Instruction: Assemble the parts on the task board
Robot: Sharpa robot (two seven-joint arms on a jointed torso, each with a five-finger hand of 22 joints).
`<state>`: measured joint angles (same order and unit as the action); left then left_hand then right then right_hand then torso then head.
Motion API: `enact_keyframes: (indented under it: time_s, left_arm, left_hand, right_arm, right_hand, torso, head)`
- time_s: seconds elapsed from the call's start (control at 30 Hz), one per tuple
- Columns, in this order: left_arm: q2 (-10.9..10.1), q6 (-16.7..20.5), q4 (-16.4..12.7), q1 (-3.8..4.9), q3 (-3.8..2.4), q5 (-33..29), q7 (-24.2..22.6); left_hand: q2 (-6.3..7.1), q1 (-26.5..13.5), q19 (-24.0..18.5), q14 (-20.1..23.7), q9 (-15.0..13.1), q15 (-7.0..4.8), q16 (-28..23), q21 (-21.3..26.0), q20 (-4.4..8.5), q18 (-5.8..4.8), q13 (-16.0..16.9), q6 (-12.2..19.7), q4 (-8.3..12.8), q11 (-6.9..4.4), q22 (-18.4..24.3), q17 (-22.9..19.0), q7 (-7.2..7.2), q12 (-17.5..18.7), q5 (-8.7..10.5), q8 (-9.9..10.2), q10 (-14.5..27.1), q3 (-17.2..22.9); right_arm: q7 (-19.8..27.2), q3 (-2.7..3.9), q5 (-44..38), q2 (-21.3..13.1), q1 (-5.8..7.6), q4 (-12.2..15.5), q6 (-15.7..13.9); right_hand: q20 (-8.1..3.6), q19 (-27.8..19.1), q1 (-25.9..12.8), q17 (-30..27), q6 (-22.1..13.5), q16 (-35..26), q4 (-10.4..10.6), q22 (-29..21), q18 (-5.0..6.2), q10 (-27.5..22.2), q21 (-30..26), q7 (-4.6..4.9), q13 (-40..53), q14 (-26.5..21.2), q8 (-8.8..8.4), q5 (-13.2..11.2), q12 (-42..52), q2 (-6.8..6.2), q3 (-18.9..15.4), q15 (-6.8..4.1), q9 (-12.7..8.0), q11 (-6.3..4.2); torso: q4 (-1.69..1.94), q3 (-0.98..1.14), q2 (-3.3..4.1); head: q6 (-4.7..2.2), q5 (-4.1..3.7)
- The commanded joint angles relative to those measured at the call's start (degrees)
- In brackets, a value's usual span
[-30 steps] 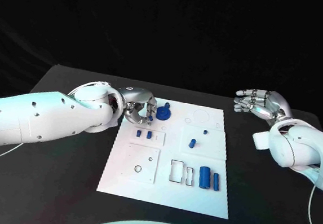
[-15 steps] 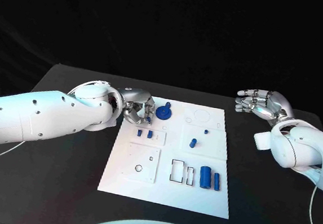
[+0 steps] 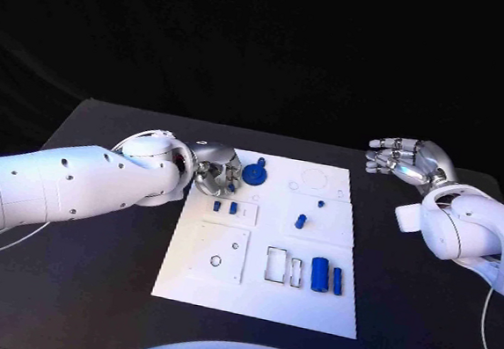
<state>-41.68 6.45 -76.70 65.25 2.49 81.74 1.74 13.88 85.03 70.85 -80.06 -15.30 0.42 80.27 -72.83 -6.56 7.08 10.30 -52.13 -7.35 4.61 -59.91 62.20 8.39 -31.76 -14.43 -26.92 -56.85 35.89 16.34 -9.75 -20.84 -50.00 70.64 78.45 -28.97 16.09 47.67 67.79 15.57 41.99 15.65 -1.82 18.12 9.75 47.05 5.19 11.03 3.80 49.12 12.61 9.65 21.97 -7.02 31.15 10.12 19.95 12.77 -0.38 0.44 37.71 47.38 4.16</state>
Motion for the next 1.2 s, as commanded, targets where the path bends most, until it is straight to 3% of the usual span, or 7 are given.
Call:
enact_keyframes:
  time_s: [0.03,0.77,0.83,0.93,1.2]
  left_arm:
    - [0.2,-2.2,0.0,-0.34,0.14,-0.4,0.1]
    - [0.3,-1.4,-0.1,-0.39,0.15,-0.7,0.0]
    - [0.3,-1.5,0.0,-0.39,0.15,-0.7,0.1]
    - [0.4,-1.6,0.1,-0.39,0.15,-0.9,0.3]
    - [0.4,-1.5,0.2,-0.38,0.15,-1.0,0.8]
  left_hand:
    - [-0.05,-0.4,0.3,-0.4,0.0,-0.02,0.1,-0.1,0.02,-0.36,-0.1,-0.3,0.2,-0.12,0.0,-0.1,-0.06,0.3,0.3,0.2,-0.5,-0.1]
    - [-0.33,-0.4,0.4,-0.5,-0.2,-0.17,0.2,-0.3,0.1,-0.41,0.1,-1.1,0.6,-0.33,-0.3,0.0,-0.23,0.3,0.33,0.2,-1.2,-0.2]
    - [-0.24,-0.5,0.3,-0.5,0.0,-0.13,0.1,-0.2,0.12,-0.37,0.0,-0.6,0.6,-0.22,-0.1,-0.2,-0.11,0.6,0.33,0.7,-0.9,-0.2]
    - [0.17,-1.1,-0.2,-0.3,1.1,0.28,0.0,0.2,-0.17,-0.28,-0.3,2.8,0.6,0.23,0.4,-0.9,0.54,1.9,0.25,3.9,0.1,0.2]
    - [0.97,-2.2,-0.7,0.2,1.7,0.99,0.0,0.6,-0.69,-0.17,-0.9,3.4,0.4,1.16,1.0,-1.7,1.08,3.8,0.27,5.6,2.4,0.1]
  right_arm:
    - [0.6,0.01,-0.3,0.0,-0.03,0.1,0.8]
    - [0.6,0.01,-0.3,-0.1,-0.03,0.1,0.8]
    - [0.6,0.01,-0.3,-0.1,-0.03,0.1,0.8]
    - [0.6,0.01,-0.3,-0.1,-0.03,0.2,0.8]
    - [0.6,0.01,-0.3,-0.2,-0.03,0.2,0.8]
  right_hand:
    - [0.03,0.3,-0.1,-0.1,-0.4,0.4,0.1,-0.1,0.39,-0.3,-0.3,5.18,0.0,-0.4,-0.28,0.2,0.4,0.47,-0.4,0.11,-0.1,-0.12]
    - [0.04,0.4,-0.1,-0.2,-0.4,0.6,0.1,-0.3,0.39,-0.4,-0.4,5.19,0.0,-0.6,-0.29,0.2,0.5,0.51,-0.4,0.12,-0.1,-0.11]
    - [0.04,0.4,-0.1,-0.2,-0.4,0.6,0.1,-0.3,0.39,-0.4,-0.4,5.19,0.0,-0.6,-0.29,0.2,0.5,0.51,-0.4,0.12,-0.1,-0.11]
    - [0.04,0.4,-0.1,-0.2,-0.4,0.6,0.1,-0.3,0.39,-0.4,-0.4,5.19,0.0,-0.6,-0.29,0.2,0.5,0.51,-0.4,0.12,-0.1,-0.11]
    - [0.04,0.4,-0.1,-0.2,-0.4,0.6,0.1,-0.3,0.39,-0.4,-0.4,5.19,0.0,-0.6,-0.29,0.2,0.5,0.51,-0.4,0.12,-0.1,-0.11]
  torso:
    - [0.03,-0.02,-0.02]
    - [0.04,0.01,-0.05]
    - [0.04,0.02,-0.04]
    - [0.06,0.0,-0.06]
    - [0.06,0.0,-0.07]
  head:
    - [0.14,-0.05]
    - [0.05,-0.27]
    - [0.05,-0.27]
    - [0.03,-0.33]
    - [0.0,-0.34]
